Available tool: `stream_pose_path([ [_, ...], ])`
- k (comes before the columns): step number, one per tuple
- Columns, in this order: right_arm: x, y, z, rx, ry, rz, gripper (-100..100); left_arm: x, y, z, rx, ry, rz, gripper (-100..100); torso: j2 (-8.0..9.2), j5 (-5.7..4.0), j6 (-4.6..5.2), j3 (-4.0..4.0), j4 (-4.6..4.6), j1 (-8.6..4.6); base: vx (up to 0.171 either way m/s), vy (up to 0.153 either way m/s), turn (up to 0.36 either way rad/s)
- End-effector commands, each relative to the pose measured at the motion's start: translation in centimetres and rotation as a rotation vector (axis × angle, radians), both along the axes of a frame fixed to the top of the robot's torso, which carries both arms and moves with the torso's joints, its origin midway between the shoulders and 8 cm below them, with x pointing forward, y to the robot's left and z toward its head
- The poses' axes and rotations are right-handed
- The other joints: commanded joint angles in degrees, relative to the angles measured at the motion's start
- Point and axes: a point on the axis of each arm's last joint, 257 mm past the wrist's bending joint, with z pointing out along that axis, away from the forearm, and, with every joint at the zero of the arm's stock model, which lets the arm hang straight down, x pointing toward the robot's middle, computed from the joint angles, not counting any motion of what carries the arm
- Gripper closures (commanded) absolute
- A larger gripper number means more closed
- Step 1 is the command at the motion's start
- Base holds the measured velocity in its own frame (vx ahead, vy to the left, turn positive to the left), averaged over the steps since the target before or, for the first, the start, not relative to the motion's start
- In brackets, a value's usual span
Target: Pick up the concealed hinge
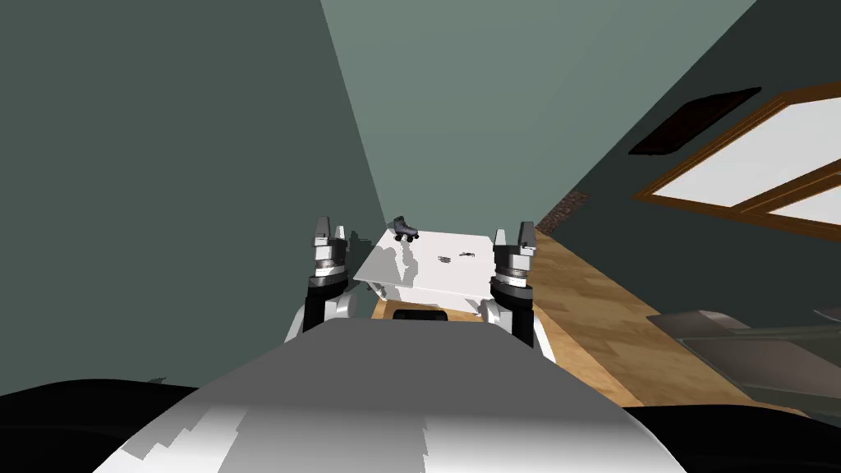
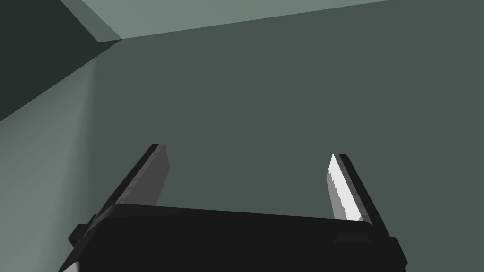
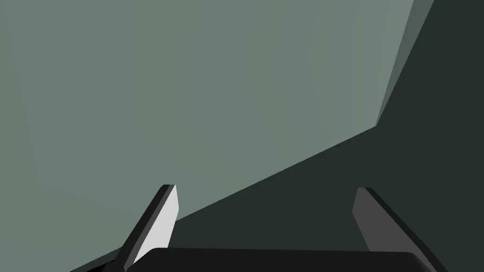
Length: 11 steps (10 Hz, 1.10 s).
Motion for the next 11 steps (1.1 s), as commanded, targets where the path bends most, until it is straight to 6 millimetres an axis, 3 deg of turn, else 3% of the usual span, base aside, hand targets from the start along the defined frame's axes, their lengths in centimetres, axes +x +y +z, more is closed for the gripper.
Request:
stream_pose_path([
  [1, 0.1, 0.3, -0.4, -0.058, 0.021, 0.009, -100, 0.0, 0.0, 0.0, 0.000, 0.000, 0.000, 0, 0.00, 0.00, 0.00, 0.00, 0.00, 0.00, -0.023, 0.015, 0.041],
  [5, 0.8, 0.5, -2.6, -0.207, 0.103, 0.014, -100, 0.0, 0.0, 0.0, 0.000, 0.000, 0.000, 0, 0.23, 0.02, -0.01, 0.13, 0.05, 0.09, -0.053, 0.026, 0.085],
  [11, 2.3, -0.9, -9.2, -0.453, 0.292, 0.000, -100, 0.0, 0.0, 0.0, 0.000, 0.000, 0.000, 0, 0.15, 0.02, 0.01, 0.09, 0.04, 0.06, -0.044, 0.034, 0.154],
])
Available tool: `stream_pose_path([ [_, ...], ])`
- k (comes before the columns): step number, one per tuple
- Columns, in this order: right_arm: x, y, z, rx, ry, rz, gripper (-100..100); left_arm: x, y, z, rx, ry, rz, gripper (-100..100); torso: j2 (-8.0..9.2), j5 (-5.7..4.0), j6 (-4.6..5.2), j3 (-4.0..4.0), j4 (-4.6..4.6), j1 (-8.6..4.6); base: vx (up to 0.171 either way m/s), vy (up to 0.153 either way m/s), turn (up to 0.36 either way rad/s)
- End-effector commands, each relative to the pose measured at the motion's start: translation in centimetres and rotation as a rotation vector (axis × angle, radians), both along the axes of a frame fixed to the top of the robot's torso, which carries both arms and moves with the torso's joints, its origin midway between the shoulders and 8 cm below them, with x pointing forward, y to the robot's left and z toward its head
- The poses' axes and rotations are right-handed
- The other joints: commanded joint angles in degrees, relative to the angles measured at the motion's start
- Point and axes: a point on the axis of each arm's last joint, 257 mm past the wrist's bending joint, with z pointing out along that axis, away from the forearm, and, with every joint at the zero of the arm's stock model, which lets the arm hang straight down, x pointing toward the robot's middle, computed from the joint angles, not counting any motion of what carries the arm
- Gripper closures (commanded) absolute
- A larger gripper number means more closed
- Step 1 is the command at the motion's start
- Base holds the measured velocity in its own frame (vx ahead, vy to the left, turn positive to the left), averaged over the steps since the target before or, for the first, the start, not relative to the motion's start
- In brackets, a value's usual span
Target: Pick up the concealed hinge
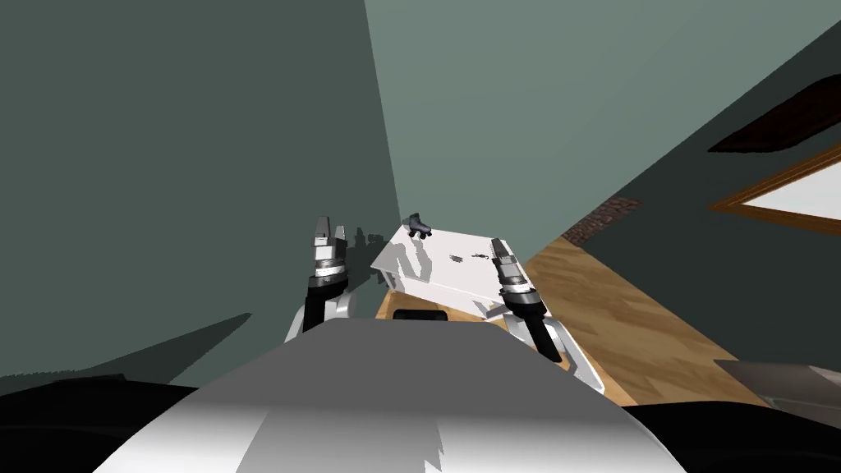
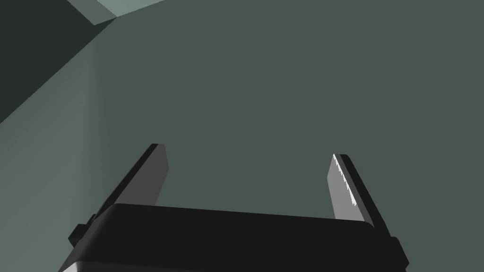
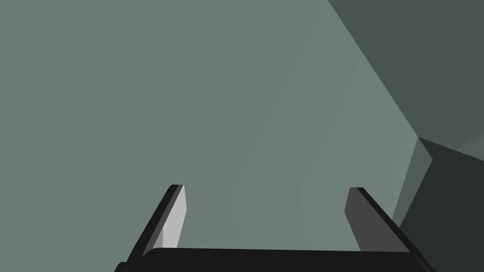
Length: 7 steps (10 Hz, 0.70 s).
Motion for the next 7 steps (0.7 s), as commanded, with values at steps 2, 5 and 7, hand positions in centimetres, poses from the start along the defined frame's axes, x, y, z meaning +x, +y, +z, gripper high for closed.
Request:
stream_pose_path([
  [2, 0.6, -0.9, -2.8, -0.082, 0.068, -0.011, -100, 0.0, 0.0, 0.0, 0.000, 0.000, 0.000, 0, -0.02, 0.00, 0.00, -0.01, 0.00, 0.01, -0.019, 0.027, 0.180],
  [5, 0.9, -2.3, -6.7, -0.189, 0.160, -0.024, -100, 0.0, 0.0, 0.0, 0.000, 0.000, 0.000, 0, -0.07, -0.01, 0.03, -0.04, -0.01, -0.04, -0.012, 0.022, 0.182],
  [7, 1.0, -3.3, -9.2, -0.240, 0.219, -0.034, -100, 0.0, 0.0, 0.0, 0.000, 0.000, 0.000, 0, -0.04, 0.00, -0.01, -0.02, -0.01, -0.01, -0.021, 0.025, 0.222],
])
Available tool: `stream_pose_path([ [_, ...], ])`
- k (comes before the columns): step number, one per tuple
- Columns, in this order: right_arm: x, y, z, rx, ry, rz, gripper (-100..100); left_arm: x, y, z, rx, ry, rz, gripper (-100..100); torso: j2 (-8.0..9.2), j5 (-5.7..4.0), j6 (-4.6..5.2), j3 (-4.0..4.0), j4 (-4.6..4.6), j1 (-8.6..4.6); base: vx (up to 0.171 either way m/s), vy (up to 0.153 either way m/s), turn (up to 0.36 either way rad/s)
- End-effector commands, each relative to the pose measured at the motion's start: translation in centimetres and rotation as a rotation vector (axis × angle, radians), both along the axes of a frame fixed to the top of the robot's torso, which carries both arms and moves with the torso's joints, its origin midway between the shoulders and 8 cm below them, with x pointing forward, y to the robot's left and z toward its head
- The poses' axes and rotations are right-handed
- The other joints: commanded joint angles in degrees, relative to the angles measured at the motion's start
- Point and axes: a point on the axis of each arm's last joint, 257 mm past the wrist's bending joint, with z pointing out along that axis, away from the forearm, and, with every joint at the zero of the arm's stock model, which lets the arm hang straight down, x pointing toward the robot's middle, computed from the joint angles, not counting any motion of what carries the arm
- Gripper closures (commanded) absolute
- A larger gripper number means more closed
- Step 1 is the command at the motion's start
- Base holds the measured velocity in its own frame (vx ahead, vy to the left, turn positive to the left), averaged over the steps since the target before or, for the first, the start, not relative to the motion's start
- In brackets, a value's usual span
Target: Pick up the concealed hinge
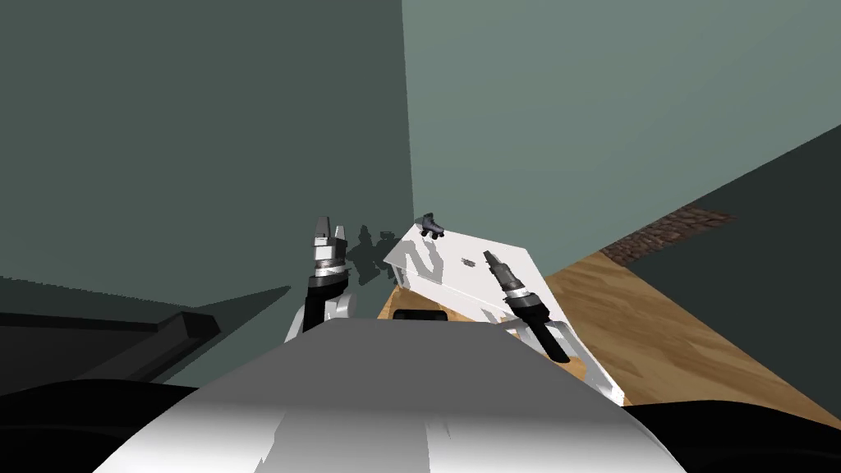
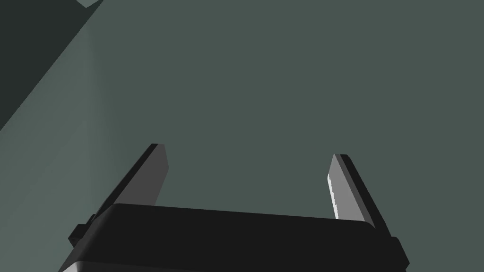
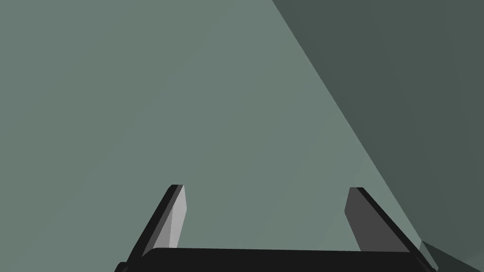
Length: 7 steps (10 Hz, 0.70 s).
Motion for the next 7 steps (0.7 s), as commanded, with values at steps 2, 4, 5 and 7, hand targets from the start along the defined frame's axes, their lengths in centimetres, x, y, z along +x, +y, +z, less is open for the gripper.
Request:
stream_pose_path([
  [2, -0.1, -1.0, -2.9, -0.061, 0.060, -0.007, -100, 0.0, 0.0, 0.0, 0.000, 0.000, 0.000, 0, -0.02, 0.00, 0.01, -0.01, 0.00, -0.02, -0.010, 0.021, 0.106],
  [4, -0.3, -2.2, -5.8, -0.110, 0.125, -0.017, -100, 0.0, 0.0, 0.0, 0.000, 0.000, 0.000, 0, -0.03, 0.00, -0.01, -0.02, -0.01, -0.01, -0.015, 0.025, 0.196],
  [5, -0.6, -3.0, -8.1, -0.161, 0.178, -0.018, -100, 0.0, 0.0, 0.0, 0.000, 0.000, 0.000, 0, -0.01, 0.00, -0.04, -0.01, 0.00, 0.01, -0.019, 0.039, 0.396],
  [7, -0.8, -3.5, -8.8, -0.159, 0.193, -0.026, -100, 0.0, 0.0, 0.0, 0.000, 0.000, 0.000, 0, -0.02, 0.01, 0.01, -0.01, 0.00, -0.01, -0.006, 0.012, 0.075],
])
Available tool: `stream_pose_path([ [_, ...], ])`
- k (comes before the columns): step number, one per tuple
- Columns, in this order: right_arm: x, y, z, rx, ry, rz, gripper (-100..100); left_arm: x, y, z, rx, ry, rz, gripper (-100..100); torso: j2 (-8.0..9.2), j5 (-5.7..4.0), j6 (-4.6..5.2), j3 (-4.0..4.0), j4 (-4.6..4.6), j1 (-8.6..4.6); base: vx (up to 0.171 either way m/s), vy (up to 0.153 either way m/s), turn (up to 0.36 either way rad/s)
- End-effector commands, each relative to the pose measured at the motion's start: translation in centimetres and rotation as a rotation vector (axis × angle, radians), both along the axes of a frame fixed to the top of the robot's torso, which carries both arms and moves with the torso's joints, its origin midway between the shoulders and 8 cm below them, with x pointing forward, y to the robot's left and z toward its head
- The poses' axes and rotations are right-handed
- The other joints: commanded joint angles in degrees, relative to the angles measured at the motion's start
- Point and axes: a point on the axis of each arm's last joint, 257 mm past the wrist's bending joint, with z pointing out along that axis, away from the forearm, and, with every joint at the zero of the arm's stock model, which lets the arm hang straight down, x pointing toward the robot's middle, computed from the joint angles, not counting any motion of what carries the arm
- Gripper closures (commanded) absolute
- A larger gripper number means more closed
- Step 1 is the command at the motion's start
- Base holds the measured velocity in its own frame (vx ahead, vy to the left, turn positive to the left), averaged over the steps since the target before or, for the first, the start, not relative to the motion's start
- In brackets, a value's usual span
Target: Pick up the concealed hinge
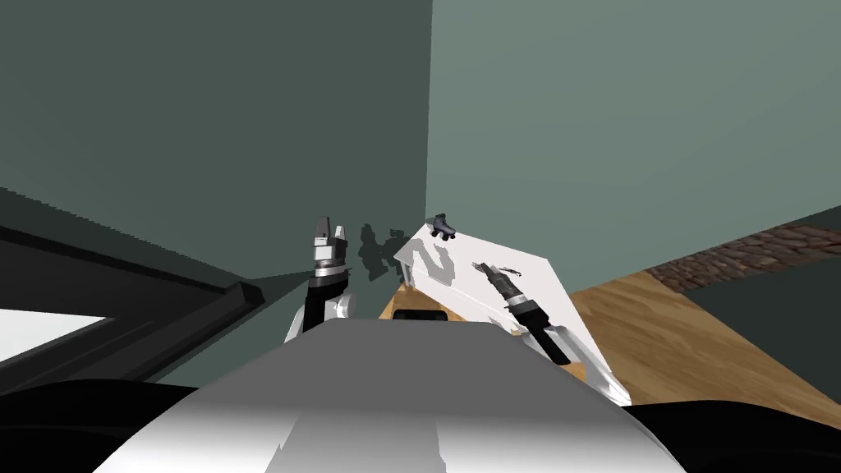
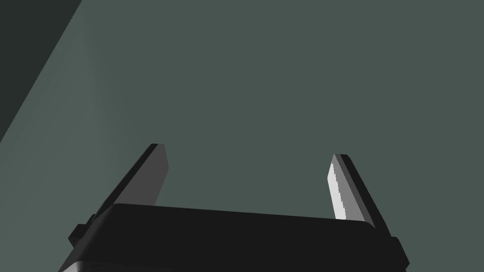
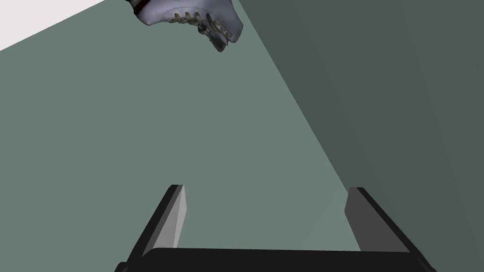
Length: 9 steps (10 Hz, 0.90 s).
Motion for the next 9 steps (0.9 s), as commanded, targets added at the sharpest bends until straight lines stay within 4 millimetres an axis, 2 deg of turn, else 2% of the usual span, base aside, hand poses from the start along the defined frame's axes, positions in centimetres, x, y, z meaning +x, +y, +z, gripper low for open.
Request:
stream_pose_path([
  [1, -0.6, -1.0, -2.2, -0.054, 0.052, 0.006, -100, 0.0, 0.0, 0.0, 0.000, 0.000, 0.000, 0, 0.00, 0.00, 0.00, 0.00, 0.00, 0.00, -0.006, 0.019, 0.222],
  [2, -0.9, -1.6, -3.0, -0.053, 0.069, -0.005, -100, 0.0, 0.0, 0.0, 0.000, 0.000, 0.000, 0, -0.01, 0.00, -0.06, 0.00, 0.00, 0.02, -0.005, 0.013, 0.187],
  [3, -1.4, -2.3, -5.0, -0.105, 0.118, 0.003, -100, 0.0, 0.0, 0.0, 0.000, 0.000, 0.000, 0, -0.01, 0.00, -0.02, -0.01, 0.00, 0.00, -0.001, 0.018, 0.366],
  [4, -1.7, -2.9, -5.9, -0.104, 0.137, -0.009, -100, 0.0, 0.0, 0.0, 0.000, 0.000, 0.000, 0, -0.03, 0.00, -0.08, -0.02, 0.00, 0.01, 0.003, 0.007, 0.158],
  [5, -1.7, -2.9, -5.9, -0.104, 0.137, -0.009, -100, 0.0, 0.0, 0.0, 0.000, 0.000, 0.000, 0, -0.03, 0.00, 0.00, -0.02, -0.01, -0.01, 0.002, 0.002, -0.042],
  [6, -2.4, -3.6, -7.7, -0.156, 0.184, 0.002, -100, 0.0, 0.0, 0.0, 0.000, 0.000, 0.000, 0, -0.03, -0.01, 0.01, -0.02, -0.01, -0.02, 0.003, 0.015, 0.314],
  [9, -4.1, -5.8, -11.6, -0.207, 0.280, -0.013, -100, 0.0, 0.0, 0.0, 0.000, 0.000, 0.000, 0, -0.10, -0.01, -0.06, -0.05, -0.02, -0.04, 0.013, 0.002, 0.215],
])
